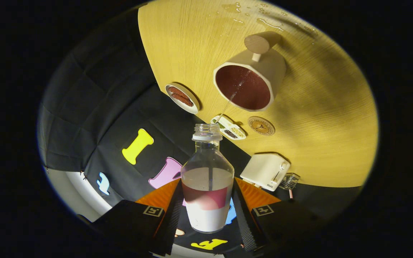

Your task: Take the bottle from table, then pour the juice into the cup, finally place the bottle on the coaster

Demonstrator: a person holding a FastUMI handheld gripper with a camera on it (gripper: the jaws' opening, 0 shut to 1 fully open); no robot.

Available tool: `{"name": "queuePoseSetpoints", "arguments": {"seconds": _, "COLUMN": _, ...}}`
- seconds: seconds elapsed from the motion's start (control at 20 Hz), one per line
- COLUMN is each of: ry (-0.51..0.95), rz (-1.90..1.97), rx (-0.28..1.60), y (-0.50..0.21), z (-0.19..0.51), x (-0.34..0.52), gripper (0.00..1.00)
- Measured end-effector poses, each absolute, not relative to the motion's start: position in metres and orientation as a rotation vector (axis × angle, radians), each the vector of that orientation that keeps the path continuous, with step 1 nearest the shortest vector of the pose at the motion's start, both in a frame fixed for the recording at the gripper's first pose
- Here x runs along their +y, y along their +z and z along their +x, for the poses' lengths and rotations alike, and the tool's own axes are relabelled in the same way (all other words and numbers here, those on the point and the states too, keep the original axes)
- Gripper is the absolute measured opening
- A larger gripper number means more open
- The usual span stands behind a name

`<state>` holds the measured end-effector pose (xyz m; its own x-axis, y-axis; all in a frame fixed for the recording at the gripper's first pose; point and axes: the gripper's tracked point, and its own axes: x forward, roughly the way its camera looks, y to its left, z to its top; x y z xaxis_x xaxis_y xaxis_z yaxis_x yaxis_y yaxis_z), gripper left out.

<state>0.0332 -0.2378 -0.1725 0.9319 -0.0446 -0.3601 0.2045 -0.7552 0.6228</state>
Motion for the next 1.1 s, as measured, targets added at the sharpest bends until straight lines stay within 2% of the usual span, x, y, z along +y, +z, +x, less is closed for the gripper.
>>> {"name": "queuePoseSetpoints", "arguments": {"seconds": 0.7, "ry": -0.481, "rz": 2.276, "rx": 0.074, "y": -0.177, "z": 0.025, "x": -0.228, "gripper": 0.75}}
{"name": "queuePoseSetpoints", "arguments": {"seconds": 1.1, "ry": -0.408, "rz": 1.788, "rx": 0.173, "y": -0.177, "z": 0.031, "x": -0.186, "gripper": 0.75}}
